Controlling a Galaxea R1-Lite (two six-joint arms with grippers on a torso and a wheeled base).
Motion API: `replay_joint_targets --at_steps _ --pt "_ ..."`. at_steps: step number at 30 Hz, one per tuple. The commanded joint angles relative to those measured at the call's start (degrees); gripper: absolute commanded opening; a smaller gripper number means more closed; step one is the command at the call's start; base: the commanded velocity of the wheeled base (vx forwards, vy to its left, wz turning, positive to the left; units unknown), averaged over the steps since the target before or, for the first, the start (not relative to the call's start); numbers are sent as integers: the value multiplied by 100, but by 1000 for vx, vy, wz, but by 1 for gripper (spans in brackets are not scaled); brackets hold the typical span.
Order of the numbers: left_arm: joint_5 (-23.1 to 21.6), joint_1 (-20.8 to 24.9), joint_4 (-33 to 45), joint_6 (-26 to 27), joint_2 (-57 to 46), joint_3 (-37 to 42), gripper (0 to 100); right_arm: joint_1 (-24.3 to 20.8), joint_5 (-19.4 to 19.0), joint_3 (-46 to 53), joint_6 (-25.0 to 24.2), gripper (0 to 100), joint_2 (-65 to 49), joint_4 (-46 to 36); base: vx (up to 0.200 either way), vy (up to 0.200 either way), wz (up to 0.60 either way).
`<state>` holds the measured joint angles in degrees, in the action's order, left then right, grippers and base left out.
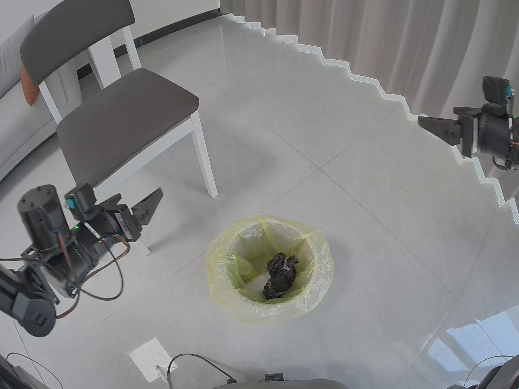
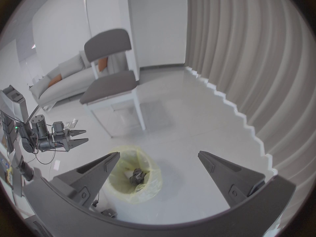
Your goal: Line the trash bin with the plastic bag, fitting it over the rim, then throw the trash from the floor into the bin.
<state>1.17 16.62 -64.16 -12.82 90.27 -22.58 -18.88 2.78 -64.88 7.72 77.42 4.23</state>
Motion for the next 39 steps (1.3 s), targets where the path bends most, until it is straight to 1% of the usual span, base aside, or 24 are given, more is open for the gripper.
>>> replay_joint_targets --at_steps 1,7,8,9,10,14,19,22,23,24,25,26,28,29,30,31,32,33,34,36,37,39 --pt "-258 -334 3190 140 -3921 -203 100 693 -172 1548 -25 100 -2398 359 0 0 0" --pt "-249 -334 4764 149 -5476 -221 100 728 -164 2489 -139 100 -3690 359 0 0 0" --pt "-249 -334 4931 149 -5679 -221 100 728 -164 2603 -148 100 -3884 350 0 0 0" --pt "-249 -334 4931 149 -5679 -221 100 728 -164 2603 -148 100 -3884 350 0 0 0" --pt "-249 -343 5432 149 -6179 -247 100 798 -164 2946 -148 100 -4429 324 0 0 0" --pt "-249 -414 6012 149 -6856 -238 100 1150 -190 3464 -148 100 -5290 306 0 0 0" --pt "-249 -449 6724 149 -7735 -230 100 1396 -471 4036 -394 100 -6283 254 0 0 0" --pt "-231 -519 7154 149 -8201 -212 100 1625 -709 4317 -596 100 -6846 -1 0 0 0" --pt "-240 -554 7216 149 -8289 -194 100 1677 -770 4352 -640 100 -6951 -71 0 0 0" --pt "-240 -616 7312 149 -8447 -151 100 1792 -911 4396 -763 100 -7171 -247 0 0 0" --pt "-170 -616 7339 140 -8456 -142 100 1827 -963 4396 -798 100 -7241 -309 0 0 0" --pt "-82 -633 7356 140 -8456 -89 100 1923 -1113 4396 -983 100 -7452 -502 0 0 0" --pt "68 -642 7321 114 -8456 -19 100 1897 -1157 4414 -1273 100 -7637 -687 0 0 0" --pt "164 -668 7312 140 -8456 43 100 1871 -1289 4493 -1475 100 -7663 -783 0 0 0" --pt "164 -739 7295 157 -8456 78 100 1844 -1350 4563 -1571 100 -7654 -819 0 0 0" --pt "164 -958 7286 193 -8465 210 100 1800 -1579 4721 -1835 100 -7558 -827 0 0 0" --pt "147 -1073 7286 245 -8473 271 100 1756 -1807 4835 -1932 100 -7479 -810 0 0 0" --pt "182 -1081 7286 316 -8473 342 100 1748 -1992 4941 -1993 100 -7452 -783 0 0 0" --pt "191 -1090 7286 360 -8473 430 100 1748 -2097 5029 -2011 100 -7452 -757 0 0 0" --pt "208 -1108 7277 377 -8473 465 100 1748 -2115 5090 -2011 100 -7452 -739 0 0 0" --pt "287 -1117 7207 351 -8482 632 100 1827 -2115 5433 -1932 100 -7602 -572 0 0 0" --pt "393 -1117 7145 368 -8473 781 100 1871 -2053 5750 -1870 100 -7742 -274 0 0 0"
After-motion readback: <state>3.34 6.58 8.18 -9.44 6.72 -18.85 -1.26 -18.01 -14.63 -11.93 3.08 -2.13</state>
